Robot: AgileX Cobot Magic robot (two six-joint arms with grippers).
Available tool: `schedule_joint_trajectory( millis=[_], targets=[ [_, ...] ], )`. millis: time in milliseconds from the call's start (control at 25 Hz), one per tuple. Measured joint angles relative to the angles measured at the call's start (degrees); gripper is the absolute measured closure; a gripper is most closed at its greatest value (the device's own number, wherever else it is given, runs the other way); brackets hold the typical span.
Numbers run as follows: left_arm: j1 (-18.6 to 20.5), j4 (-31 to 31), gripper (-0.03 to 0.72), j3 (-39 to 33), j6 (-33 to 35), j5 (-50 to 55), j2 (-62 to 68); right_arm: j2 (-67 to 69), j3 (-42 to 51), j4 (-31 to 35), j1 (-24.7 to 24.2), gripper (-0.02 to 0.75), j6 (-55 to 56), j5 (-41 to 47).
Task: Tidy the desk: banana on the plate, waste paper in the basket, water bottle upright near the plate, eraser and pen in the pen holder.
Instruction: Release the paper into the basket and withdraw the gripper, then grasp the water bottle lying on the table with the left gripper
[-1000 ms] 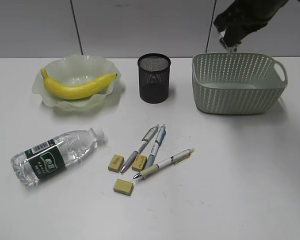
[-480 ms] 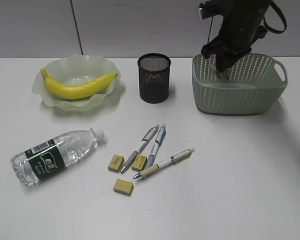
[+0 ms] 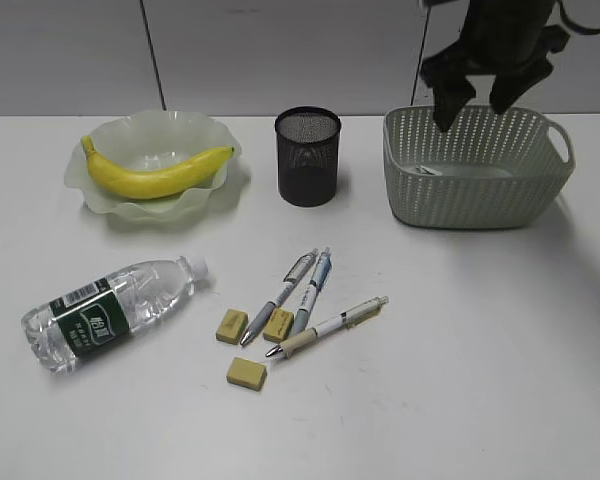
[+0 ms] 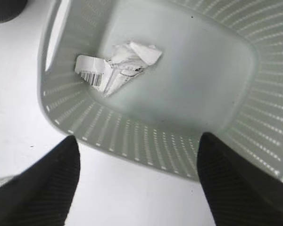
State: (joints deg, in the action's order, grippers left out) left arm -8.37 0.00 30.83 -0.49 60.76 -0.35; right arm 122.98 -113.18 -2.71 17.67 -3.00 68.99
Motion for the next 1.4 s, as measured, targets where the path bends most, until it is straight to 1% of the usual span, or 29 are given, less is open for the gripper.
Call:
schedule_joint_trajectory(
  millis=[160,320,440,680,800,1040,1200,1400],
  targets=[
    [0.0,0.0,0.188,0.0,0.0,0.0,0.0,-8.09,3.51,1.73,0.0,0.142,1.16,0.06],
    [0.0,0.0,0.188,0.0,0.0,0.0,0.0,-17.97,11.11,2.25,0.0,0.144,1.4,0.06],
    [0.0,0.0,0.188,0.0,0.0,0.0,0.0,-25.86,18.77,2.25,0.0,0.144,1.4,0.11],
    [0.0,0.0,0.188,0.0,0.0,0.0,0.0,-41.5,38.05,2.25,0.0,0.146,1.4,0.17],
    [0.0,0.0,0.188,0.0,0.0,0.0,0.0,-50.55,48.89,2.25,0.0,0.146,1.4,0.11],
    [0.0,-0.31,0.188,0.0,0.0,0.0,0.0,-69.59,65.8,2.25,0.0,0.146,1.4,-1.67],
    [0.0,-0.62,0.188,0.0,0.0,0.0,0.0,-83.43,74.48,2.29,0.0,0.154,1.4,-2.34],
    [0.0,-0.71,0.188,0.0,0.0,0.0,0.0,-100.23,80.96,2.29,0.0,0.168,1.4,-2.49]
  ],
)
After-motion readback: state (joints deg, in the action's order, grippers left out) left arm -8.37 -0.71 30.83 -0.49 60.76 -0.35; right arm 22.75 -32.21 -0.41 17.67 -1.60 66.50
